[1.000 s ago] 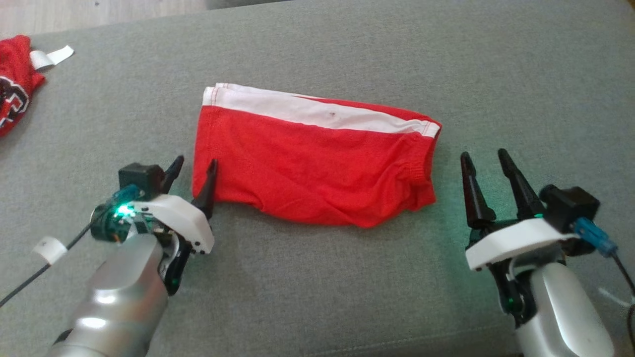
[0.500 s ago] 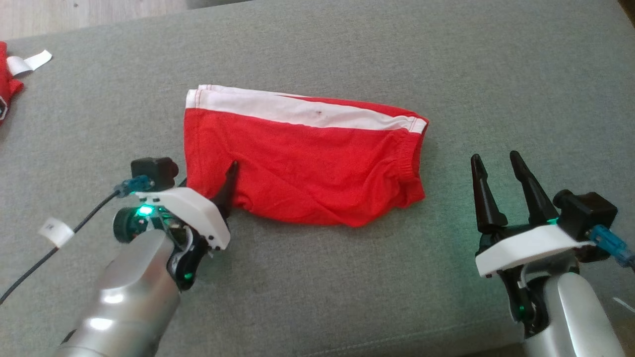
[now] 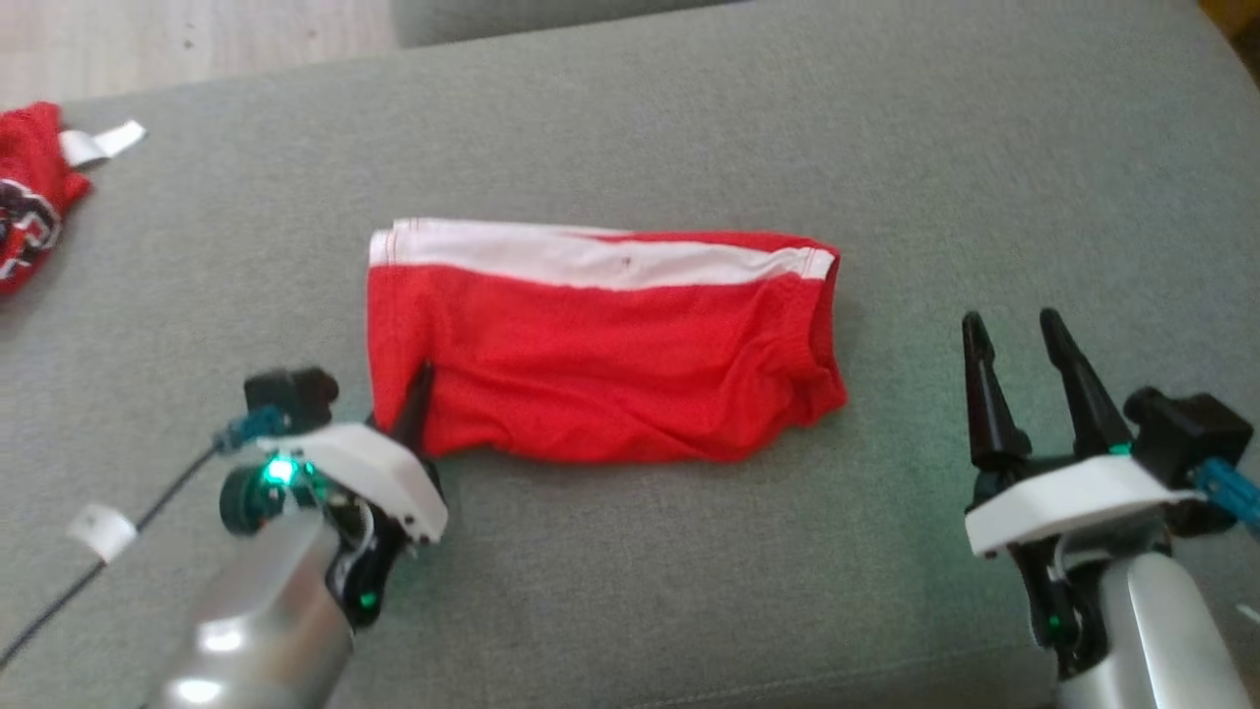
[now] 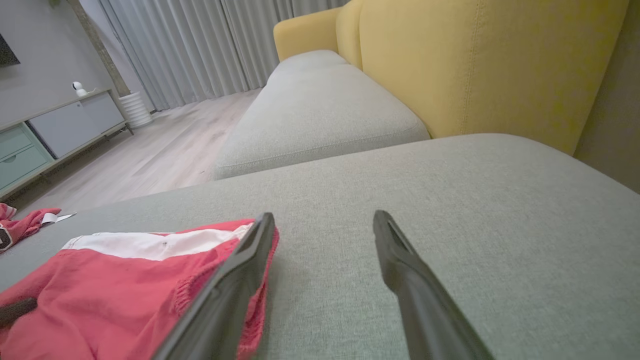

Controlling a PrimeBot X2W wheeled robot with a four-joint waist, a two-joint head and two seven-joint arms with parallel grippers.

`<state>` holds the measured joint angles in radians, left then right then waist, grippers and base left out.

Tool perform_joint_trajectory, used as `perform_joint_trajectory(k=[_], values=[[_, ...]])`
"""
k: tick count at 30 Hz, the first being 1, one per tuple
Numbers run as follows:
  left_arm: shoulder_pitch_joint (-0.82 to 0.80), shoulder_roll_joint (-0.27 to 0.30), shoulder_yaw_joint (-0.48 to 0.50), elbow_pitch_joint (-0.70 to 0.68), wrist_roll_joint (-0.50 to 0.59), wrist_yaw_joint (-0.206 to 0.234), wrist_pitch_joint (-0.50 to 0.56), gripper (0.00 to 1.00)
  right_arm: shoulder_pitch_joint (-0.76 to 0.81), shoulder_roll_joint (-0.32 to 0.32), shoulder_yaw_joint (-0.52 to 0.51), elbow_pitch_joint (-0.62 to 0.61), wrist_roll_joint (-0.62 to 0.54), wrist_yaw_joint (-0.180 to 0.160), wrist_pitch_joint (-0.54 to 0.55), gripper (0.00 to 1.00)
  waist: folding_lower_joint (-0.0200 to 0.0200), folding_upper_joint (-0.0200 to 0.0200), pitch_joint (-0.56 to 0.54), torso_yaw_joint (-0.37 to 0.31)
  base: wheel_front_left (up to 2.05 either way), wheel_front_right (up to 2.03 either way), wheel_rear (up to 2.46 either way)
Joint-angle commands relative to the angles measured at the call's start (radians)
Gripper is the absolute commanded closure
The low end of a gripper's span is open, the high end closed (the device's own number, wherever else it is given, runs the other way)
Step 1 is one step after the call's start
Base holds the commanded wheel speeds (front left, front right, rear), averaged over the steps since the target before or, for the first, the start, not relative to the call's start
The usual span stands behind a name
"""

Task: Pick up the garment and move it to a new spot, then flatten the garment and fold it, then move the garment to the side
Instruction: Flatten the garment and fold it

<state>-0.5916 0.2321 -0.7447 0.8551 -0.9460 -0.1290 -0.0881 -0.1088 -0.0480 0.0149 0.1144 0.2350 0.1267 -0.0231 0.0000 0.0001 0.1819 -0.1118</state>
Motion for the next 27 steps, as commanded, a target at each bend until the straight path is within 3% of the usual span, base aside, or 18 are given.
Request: perform_joint_trajectory(k=[1, 13, 14, 17, 18, 27], values=[[0.004, 0.036, 0.025, -0.032, 0.001, 0.017, -0.017, 1.0, 0.004, -0.002, 0.011, -0.034, -0.01, 0.004, -0.005, 0.0, 0.0, -0.0001, -0.022, 0.02, 0.0, 0.0, 0.0], [0.181, 0.025, 0.041, -0.192, -0.013, 0.137, -0.101, 1.0, 0.041, -0.002, -0.01, -0.033, -0.019, 0.004, 0.017, 0.0, 0.0, -0.0001, -0.073, 0.056, 0.0, 0.0, 0.0], [0.192, 0.023, 0.041, -0.202, -0.013, 0.145, -0.105, 0.81, 0.043, -0.002, -0.011, -0.031, -0.02, 0.004, 0.018, 0.0, 0.0, -0.0001, -0.077, 0.056, 0.0, 0.0, 0.0], [0.216, 0.024, 0.044, -0.232, -0.008, 0.167, -0.122, 0.51, 0.045, -0.002, -0.011, -0.026, -0.023, 0.004, 0.022, 0.0, 0.0, -0.0001, -0.088, 0.056, 0.0, 0.0, 0.0], [0.223, 0.025, 0.045, -0.242, -0.004, 0.174, -0.129, 0.0, 0.046, -0.002, -0.012, -0.025, -0.024, 0.004, 0.024, 0.0, 0.0, -0.0001, -0.092, 0.056, 0.0, 0.0, 0.0], [0.28, 0.079, 0.089, -0.36, 0.091, 0.25, -0.171, 0.0, 0.082, -0.002, -0.027, -0.016, -0.036, 0.004, 0.035, 0.0, 0.0, -0.0001, -0.159, 0.069, 0.0, 0.0, 0.0]])
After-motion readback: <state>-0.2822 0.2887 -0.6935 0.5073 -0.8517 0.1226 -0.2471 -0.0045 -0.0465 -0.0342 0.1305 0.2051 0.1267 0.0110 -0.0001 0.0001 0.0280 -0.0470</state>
